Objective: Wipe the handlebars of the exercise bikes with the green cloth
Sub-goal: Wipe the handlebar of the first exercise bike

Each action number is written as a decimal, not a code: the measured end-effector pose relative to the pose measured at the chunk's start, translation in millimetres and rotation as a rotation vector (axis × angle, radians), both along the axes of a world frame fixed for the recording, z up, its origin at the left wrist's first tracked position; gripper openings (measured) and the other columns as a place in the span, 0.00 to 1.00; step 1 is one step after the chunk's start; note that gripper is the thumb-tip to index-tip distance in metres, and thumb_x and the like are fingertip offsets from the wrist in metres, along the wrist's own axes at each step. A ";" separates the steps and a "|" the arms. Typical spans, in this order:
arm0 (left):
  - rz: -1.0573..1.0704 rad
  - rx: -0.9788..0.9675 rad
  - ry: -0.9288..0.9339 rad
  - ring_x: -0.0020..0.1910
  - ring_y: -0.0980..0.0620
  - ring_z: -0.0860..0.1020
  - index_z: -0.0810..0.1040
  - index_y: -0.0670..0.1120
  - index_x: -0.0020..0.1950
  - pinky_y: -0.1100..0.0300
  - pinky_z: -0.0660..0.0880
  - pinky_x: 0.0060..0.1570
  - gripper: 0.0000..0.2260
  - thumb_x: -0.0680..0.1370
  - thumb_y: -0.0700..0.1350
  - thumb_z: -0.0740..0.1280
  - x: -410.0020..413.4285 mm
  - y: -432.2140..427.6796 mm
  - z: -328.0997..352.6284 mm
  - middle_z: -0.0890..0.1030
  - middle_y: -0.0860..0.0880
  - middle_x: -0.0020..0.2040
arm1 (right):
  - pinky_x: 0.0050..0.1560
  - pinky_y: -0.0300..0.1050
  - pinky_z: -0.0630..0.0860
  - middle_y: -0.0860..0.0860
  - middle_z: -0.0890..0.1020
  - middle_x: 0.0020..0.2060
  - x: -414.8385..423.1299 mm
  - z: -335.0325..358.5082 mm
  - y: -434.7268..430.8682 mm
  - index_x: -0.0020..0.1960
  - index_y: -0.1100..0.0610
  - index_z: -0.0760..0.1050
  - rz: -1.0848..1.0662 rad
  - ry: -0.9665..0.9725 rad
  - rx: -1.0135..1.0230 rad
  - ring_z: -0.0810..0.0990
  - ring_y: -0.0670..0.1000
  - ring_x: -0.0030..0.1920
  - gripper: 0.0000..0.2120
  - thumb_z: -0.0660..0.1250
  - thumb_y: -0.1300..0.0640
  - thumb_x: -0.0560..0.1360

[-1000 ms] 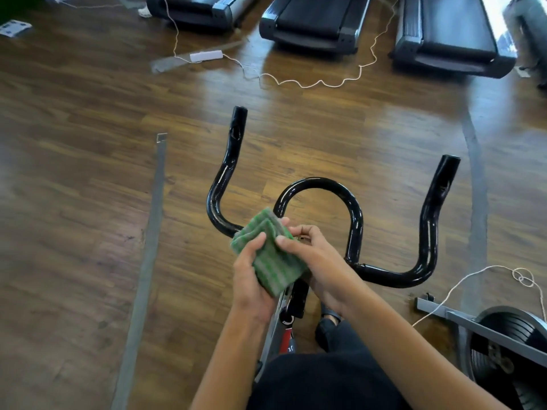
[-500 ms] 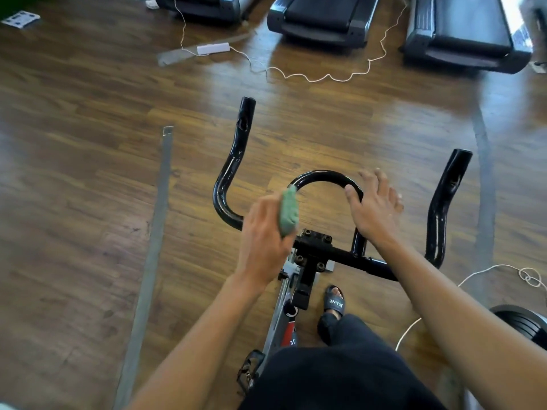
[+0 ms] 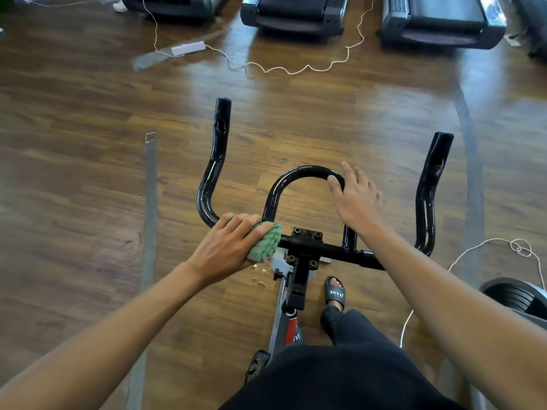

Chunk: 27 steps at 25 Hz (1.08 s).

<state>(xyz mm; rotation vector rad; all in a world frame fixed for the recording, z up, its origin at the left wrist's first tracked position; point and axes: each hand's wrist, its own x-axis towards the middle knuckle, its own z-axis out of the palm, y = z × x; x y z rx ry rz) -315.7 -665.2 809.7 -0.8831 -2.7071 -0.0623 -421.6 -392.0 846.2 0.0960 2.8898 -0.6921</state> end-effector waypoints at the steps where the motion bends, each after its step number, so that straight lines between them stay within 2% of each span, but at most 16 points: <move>1: -0.010 0.001 -0.005 0.59 0.43 0.74 0.68 0.44 0.71 0.49 0.70 0.58 0.26 0.77 0.56 0.63 -1.9 -10.8 1.9 0.75 0.43 0.62 | 0.75 0.65 0.51 0.53 0.58 0.79 -7.1 6.4 -6.9 0.80 0.47 0.54 0.011 0.015 0.021 0.56 0.57 0.78 0.29 0.47 0.37 0.82; 3: 0.013 0.018 0.010 0.58 0.43 0.75 0.70 0.44 0.69 0.48 0.69 0.61 0.23 0.77 0.52 0.62 -7.5 -34.6 7.7 0.76 0.43 0.61 | 0.75 0.66 0.50 0.53 0.58 0.79 -23.3 15.0 -25.3 0.79 0.47 0.56 0.085 0.035 0.049 0.56 0.57 0.78 0.28 0.47 0.37 0.82; 5: 0.047 0.020 0.000 0.58 0.43 0.75 0.72 0.43 0.67 0.47 0.68 0.64 0.20 0.78 0.50 0.62 -6.2 -43.3 11.2 0.77 0.43 0.59 | 0.75 0.65 0.52 0.53 0.63 0.77 -37.2 16.0 -42.6 0.77 0.48 0.61 0.182 0.012 0.076 0.60 0.57 0.76 0.27 0.46 0.38 0.83; 7: 0.122 0.155 -0.011 0.55 0.45 0.76 0.74 0.41 0.63 0.50 0.69 0.63 0.16 0.79 0.49 0.62 2.1 -35.0 16.6 0.78 0.45 0.56 | 0.69 0.62 0.63 0.52 0.74 0.69 -44.6 12.1 -52.0 0.71 0.48 0.70 0.234 -0.022 0.107 0.71 0.57 0.69 0.26 0.45 0.38 0.83; 8: 0.243 0.318 0.002 0.52 0.47 0.76 0.76 0.41 0.60 0.55 0.68 0.60 0.14 0.79 0.47 0.62 5.6 -25.1 23.9 0.79 0.46 0.54 | 0.62 0.58 0.69 0.51 0.78 0.63 -46.3 9.0 -52.2 0.67 0.48 0.73 0.216 -0.025 0.103 0.75 0.56 0.63 0.27 0.44 0.36 0.82; 10: 0.689 0.776 0.038 0.49 0.54 0.74 0.75 0.41 0.60 0.63 0.65 0.53 0.11 0.82 0.46 0.62 10.2 -7.5 38.6 0.77 0.50 0.53 | 0.50 0.51 0.71 0.48 0.81 0.54 -46.2 1.9 -50.0 0.59 0.48 0.78 0.145 0.034 0.087 0.79 0.54 0.54 0.29 0.44 0.34 0.81; 12: 1.188 1.277 -0.070 0.47 0.54 0.74 0.72 0.45 0.62 0.61 0.70 0.48 0.13 0.83 0.52 0.61 8.9 3.1 44.3 0.77 0.49 0.53 | 0.47 0.50 0.71 0.47 0.82 0.50 -41.9 -4.2 -50.5 0.56 0.48 0.79 0.125 0.138 0.106 0.79 0.53 0.51 0.29 0.44 0.34 0.81; 13: 1.348 1.552 -0.182 0.44 0.52 0.75 0.71 0.48 0.59 0.58 0.73 0.44 0.13 0.83 0.56 0.60 4.9 8.3 45.1 0.77 0.48 0.51 | 0.48 0.50 0.71 0.47 0.82 0.49 -40.1 -6.6 -51.8 0.55 0.49 0.79 0.124 0.180 0.112 0.78 0.53 0.50 0.29 0.44 0.35 0.81; 14: 1.425 1.808 -0.309 0.40 0.51 0.76 0.70 0.50 0.55 0.56 0.74 0.39 0.14 0.82 0.59 0.58 -0.3 15.7 47.3 0.77 0.47 0.47 | 0.50 0.51 0.71 0.48 0.82 0.49 -38.7 -7.6 -54.3 0.54 0.49 0.79 0.119 0.213 0.113 0.78 0.52 0.51 0.28 0.45 0.35 0.81; 16: 1.486 2.076 -0.513 0.35 0.51 0.75 0.68 0.50 0.46 0.55 0.75 0.36 0.18 0.82 0.63 0.53 -7.3 41.5 49.4 0.75 0.47 0.42 | 0.53 0.51 0.71 0.48 0.82 0.49 -36.7 -9.4 -55.6 0.53 0.50 0.80 0.101 0.262 0.120 0.79 0.53 0.52 0.27 0.46 0.37 0.82; 17: 1.506 2.137 -0.575 0.35 0.51 0.75 0.67 0.50 0.45 0.56 0.75 0.36 0.19 0.82 0.64 0.51 -7.8 56.9 48.2 0.74 0.48 0.40 | 0.53 0.51 0.71 0.48 0.82 0.49 -36.7 -10.0 -55.8 0.53 0.50 0.80 0.096 0.282 0.126 0.79 0.53 0.52 0.27 0.46 0.37 0.82; 19: 1.545 2.230 -0.581 0.32 0.52 0.74 0.69 0.47 0.47 0.59 0.71 0.31 0.22 0.82 0.65 0.50 -7.4 79.9 46.5 0.74 0.48 0.38 | 0.52 0.50 0.71 0.49 0.83 0.48 -37.2 -12.4 -54.5 0.52 0.50 0.80 0.089 0.310 0.137 0.79 0.53 0.51 0.26 0.47 0.37 0.82; 21: 1.537 2.278 -0.600 0.31 0.50 0.72 0.72 0.42 0.55 0.59 0.68 0.31 0.32 0.79 0.71 0.49 -17.1 69.6 42.8 0.74 0.47 0.38 | 0.48 0.48 0.69 0.48 0.83 0.48 -36.4 -15.1 -54.7 0.51 0.50 0.80 0.084 0.337 0.149 0.79 0.53 0.50 0.26 0.47 0.38 0.82; 23: 1.535 2.326 -0.546 0.31 0.49 0.72 0.75 0.42 0.58 0.57 0.68 0.30 0.39 0.74 0.75 0.47 -32.4 51.1 29.2 0.74 0.48 0.38 | 0.46 0.47 0.67 0.48 0.83 0.48 -37.5 -16.7 -55.6 0.50 0.50 0.80 0.073 0.356 0.164 0.79 0.53 0.50 0.25 0.48 0.38 0.82; 25: 1.580 2.247 -0.440 0.37 0.45 0.77 0.77 0.44 0.55 0.50 0.75 0.39 0.37 0.75 0.74 0.47 -37.1 51.0 22.4 0.76 0.47 0.41 | 0.45 0.46 0.67 0.48 0.83 0.46 -37.1 -17.0 -56.2 0.49 0.51 0.80 0.065 0.364 0.171 0.80 0.52 0.49 0.25 0.48 0.39 0.82; 27: 1.551 2.195 -0.387 0.39 0.47 0.78 0.76 0.45 0.54 0.48 0.77 0.45 0.30 0.80 0.68 0.48 -36.5 63.0 21.4 0.78 0.47 0.42 | 0.43 0.46 0.66 0.47 0.83 0.43 -36.2 -16.8 -58.2 0.46 0.51 0.79 0.042 0.377 0.176 0.79 0.51 0.46 0.25 0.49 0.39 0.82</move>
